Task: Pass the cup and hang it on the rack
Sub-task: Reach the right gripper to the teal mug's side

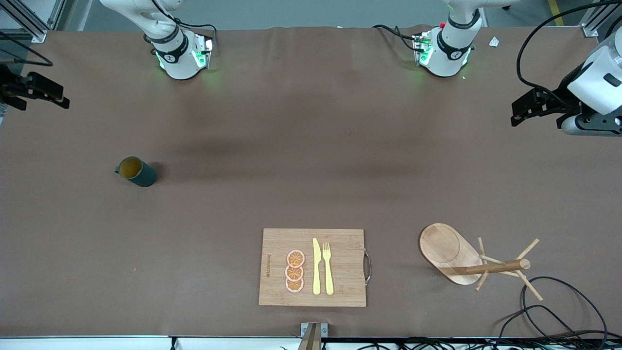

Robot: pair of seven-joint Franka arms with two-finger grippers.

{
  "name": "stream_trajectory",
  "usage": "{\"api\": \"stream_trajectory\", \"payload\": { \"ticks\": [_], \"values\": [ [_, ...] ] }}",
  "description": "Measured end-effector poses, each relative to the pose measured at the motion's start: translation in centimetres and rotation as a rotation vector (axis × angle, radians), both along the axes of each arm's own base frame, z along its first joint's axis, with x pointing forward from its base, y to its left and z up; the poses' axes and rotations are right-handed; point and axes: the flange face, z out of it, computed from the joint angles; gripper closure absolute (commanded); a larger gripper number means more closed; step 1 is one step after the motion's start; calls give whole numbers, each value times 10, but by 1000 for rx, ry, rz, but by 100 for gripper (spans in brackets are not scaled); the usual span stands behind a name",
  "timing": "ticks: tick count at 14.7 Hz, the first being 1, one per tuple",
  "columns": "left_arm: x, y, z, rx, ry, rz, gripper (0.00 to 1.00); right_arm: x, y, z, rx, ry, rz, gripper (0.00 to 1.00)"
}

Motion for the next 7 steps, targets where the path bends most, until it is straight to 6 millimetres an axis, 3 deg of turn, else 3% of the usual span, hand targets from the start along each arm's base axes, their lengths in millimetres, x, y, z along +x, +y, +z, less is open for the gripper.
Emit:
{"api": "stream_trajectory", "payload": {
  "ticks": [4, 7],
  "values": [
    [0, 0, 0, 0, -1, 0, 0, 46, -8, -72, 2, 63, -2, 0],
    [0, 0, 1, 0, -2, 1, 0, 68, -10, -107, 26, 59, 145, 0]
  ]
}}
